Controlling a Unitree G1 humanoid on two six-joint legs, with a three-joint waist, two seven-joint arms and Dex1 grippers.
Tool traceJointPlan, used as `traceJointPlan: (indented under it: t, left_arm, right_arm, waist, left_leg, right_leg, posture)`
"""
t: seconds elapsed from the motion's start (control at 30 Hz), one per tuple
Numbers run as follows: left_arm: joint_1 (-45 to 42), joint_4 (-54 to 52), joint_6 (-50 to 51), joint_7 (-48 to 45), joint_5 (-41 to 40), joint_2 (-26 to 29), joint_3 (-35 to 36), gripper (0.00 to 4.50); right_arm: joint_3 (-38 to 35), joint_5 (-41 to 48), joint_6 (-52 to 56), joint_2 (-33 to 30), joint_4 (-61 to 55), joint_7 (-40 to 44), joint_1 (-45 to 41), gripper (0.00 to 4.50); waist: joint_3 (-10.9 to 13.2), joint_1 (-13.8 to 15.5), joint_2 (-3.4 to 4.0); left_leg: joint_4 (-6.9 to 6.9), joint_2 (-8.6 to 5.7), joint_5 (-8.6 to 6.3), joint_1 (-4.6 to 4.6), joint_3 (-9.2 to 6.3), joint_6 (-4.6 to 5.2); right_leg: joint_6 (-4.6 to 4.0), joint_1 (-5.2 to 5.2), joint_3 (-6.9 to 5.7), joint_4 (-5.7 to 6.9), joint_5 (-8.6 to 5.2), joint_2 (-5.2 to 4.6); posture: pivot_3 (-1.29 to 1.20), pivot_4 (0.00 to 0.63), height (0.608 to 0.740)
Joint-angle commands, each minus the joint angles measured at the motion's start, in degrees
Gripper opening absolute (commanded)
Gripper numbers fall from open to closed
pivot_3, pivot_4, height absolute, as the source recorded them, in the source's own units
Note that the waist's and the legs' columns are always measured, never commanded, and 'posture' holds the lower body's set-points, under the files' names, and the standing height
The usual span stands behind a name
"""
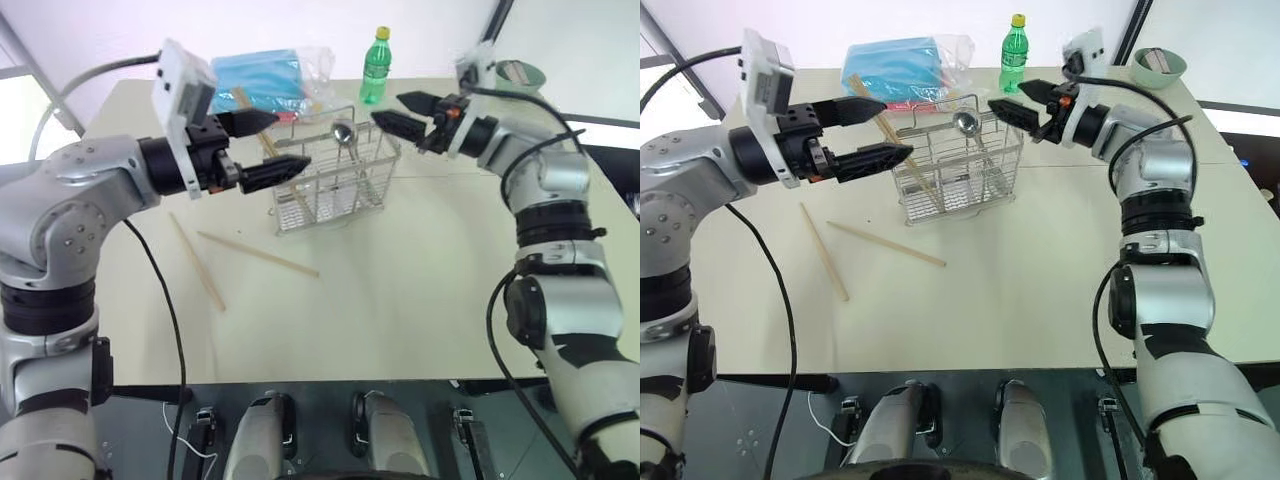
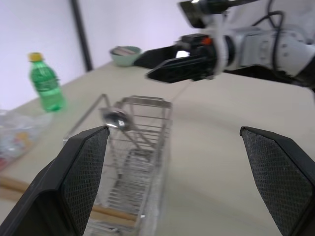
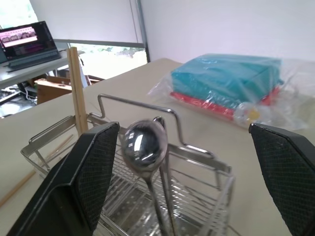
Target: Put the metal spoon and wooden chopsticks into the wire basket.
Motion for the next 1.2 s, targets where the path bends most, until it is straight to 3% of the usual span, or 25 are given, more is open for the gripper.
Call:
traceJointPlan:
  t: [0.03,0.1,0.2,0.33,0.53,0.77,1.03,1.2]
  left_arm:
    - [-0.7,-3.3,4.9,9.4,-2.1,0.6,8.0,4.5]
    - [-1.4,-4.7,11.6,20.0,-4.1,-1.4,13.4,4.5]
    - [-2.7,-6.1,19.0,30.5,-7.4,-4.9,18.7,4.5]
    - [-10.5,-8.8,38.7,53.0,6.0,-18.1,29.6,4.5]
    - [-7.0,-11.3,40.1,75.6,13.8,-33.4,38.1,4.5]
    - [-3.5,-4.7,40.1,79.5,13.4,-34.4,36.8,4.5]
    - [-3.1,11.0,40.1,72.2,13.5,-25.8,29.0,4.5]
    - [-5.5,22.4,38.8,65.6,18.8,-21.1,24.1,4.5]
  right_arm:
    - [-3.3,3.8,3.1,-6.2,-4.2,7.3,-4.9,4.42]
    - [-3.2,7.4,7.7,-11.0,-10.7,15.5,-3.8,4.42]
    - [-2.6,10.4,12.1,-14.7,-17.3,20.8,-1.0,4.42]
    - [-2.4,17.6,21.2,-20.7,-32.9,27.4,10.2,4.42]
    - [-3.8,19.3,21.9,-20.3,-39.1,24.1,18.7,4.42]
    - [-3.3,20.5,22.3,-18.5,-41.1,21.3,20.3,4.42]
    - [-3.6,21.9,22.7,-17.3,-43.0,18.1,21.5,4.42]
    - [-5.3,23.7,23.5,-17.2,-44.5,15.7,23.4,4.42]
  waist:
    - [0.0,0.0,0.0]
    - [0.0,0.1,-0.01]
    - [0.0,0.1,-0.05]
    - [-0.1,0.3,-0.37]
    - [0.0,0.4,-0.42]
    - [0.1,1.4,-0.67]
    - [0.1,1.6,-0.7]
    - [0.1,1.5,-0.7]
  left_leg:
    - [-0.01,0.01,0.0,0.0,0.0,0.0]
    - [-0.03,0.05,0.0,0.0,-0.04,0.0]
    - [-0.06,0.08,-0.02,0.03,-0.11,0.03]
    - [0.0,0.07,-0.25,0.2,-0.28,0.4]
    - [-0.01,0.02,-0.05,0.22,-0.24,0.06]
    - [0.01,0.02,-0.04,0.13,-0.19,-0.02]
    - [0.04,0.0,-0.04,0.09,-0.2,-0.02]
    - [0.03,0.0,-0.04,0.08,-0.15,-0.02]
  right_leg:
    - [0.0,0.0,0.0,-0.01,0.0,0.0]
    - [0.0,0.0,0.01,-0.01,0.0,0.0]
    - [0.01,0.06,0.01,-0.05,-0.01,-0.02]
    - [0.02,0.38,-0.13,-0.1,0.0,-0.02]
    - [0.03,0.35,-0.09,-0.05,0.01,-0.1]
    - [0.01,0.21,-0.09,-0.02,0.02,-0.1]
    - [0.01,0.2,-0.11,-0.03,0.02,-0.13]
    - [0.01,0.15,-0.12,-0.01,0.02,-0.12]
  posture:
    - [0.0,0.15,0.707]
    - [0.0,0.15,0.707]
    - [0.0,0.15,0.707]
    - [0.0,0.15,0.707]
    - [0.0,0.15,0.707]
    - [0.0,0.15,0.707]
    - [0.0,0.15,0.707]
    - [0.0,0.15,0.707]
